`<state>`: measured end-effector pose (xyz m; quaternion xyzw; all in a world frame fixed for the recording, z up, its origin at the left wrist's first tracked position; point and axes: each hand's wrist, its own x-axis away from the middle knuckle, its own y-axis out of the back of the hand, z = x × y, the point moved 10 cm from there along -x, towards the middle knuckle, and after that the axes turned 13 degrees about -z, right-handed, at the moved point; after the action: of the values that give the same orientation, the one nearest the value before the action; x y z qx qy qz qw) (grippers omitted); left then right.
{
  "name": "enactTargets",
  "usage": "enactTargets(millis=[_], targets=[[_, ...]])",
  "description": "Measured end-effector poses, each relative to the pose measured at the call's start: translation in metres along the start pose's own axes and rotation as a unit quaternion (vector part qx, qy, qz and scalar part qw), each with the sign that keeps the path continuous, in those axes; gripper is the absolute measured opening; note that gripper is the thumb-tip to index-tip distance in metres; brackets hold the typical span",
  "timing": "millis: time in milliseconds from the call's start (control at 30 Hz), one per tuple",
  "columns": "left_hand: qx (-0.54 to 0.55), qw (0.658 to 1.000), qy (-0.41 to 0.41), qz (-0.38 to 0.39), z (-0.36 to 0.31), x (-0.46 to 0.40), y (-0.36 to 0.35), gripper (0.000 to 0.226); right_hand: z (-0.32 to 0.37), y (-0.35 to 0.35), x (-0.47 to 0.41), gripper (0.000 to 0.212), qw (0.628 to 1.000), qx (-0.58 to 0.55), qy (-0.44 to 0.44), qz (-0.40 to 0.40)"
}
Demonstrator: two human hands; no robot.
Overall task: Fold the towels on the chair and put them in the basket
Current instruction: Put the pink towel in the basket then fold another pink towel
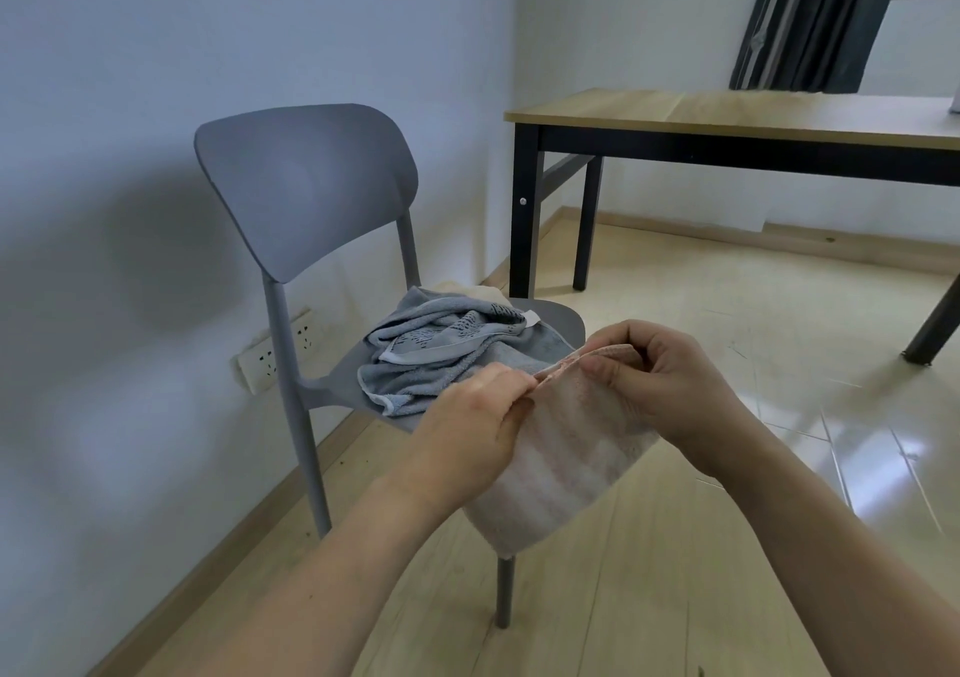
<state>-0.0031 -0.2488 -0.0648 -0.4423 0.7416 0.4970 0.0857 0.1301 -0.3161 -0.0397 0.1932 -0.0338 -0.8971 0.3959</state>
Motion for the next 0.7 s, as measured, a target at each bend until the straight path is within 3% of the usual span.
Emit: enactTargets(millis=[100, 167, 400, 567, 700], targets=[[0.074, 0.994, 0.075, 0.005, 0.008, 0.000, -0.005, 0.023, 0.003, 0.001, 0.000, 0.005, 1.000, 0.025, 0.016, -0.006], [0.075, 0.994, 0.076, 0.015, 0.003, 0.000, -0.005, 0.024, 0.004, 0.004, -0.001, 0.005, 0.999, 0.035, 0.023, -0.015], [-0.082, 0.996, -0.001, 0.036, -0.014, -0.006, -0.004, 0.027, -0.003, 0.006, -0.001, 0.005, 0.997, 0.072, 0.012, -0.026], [-0.194, 0.981, 0.012, 0.031, -0.002, -0.006, -0.005, 0.031, -0.001, 0.000, 0.002, 0.006, 0.995, 0.095, 0.028, -0.007], [-0.166, 0.986, -0.011, -0.017, -0.012, -0.007, 0.006, 0.030, 0.005, 0.001, 0.001, 0.015, 0.996, 0.079, 0.046, -0.013]])
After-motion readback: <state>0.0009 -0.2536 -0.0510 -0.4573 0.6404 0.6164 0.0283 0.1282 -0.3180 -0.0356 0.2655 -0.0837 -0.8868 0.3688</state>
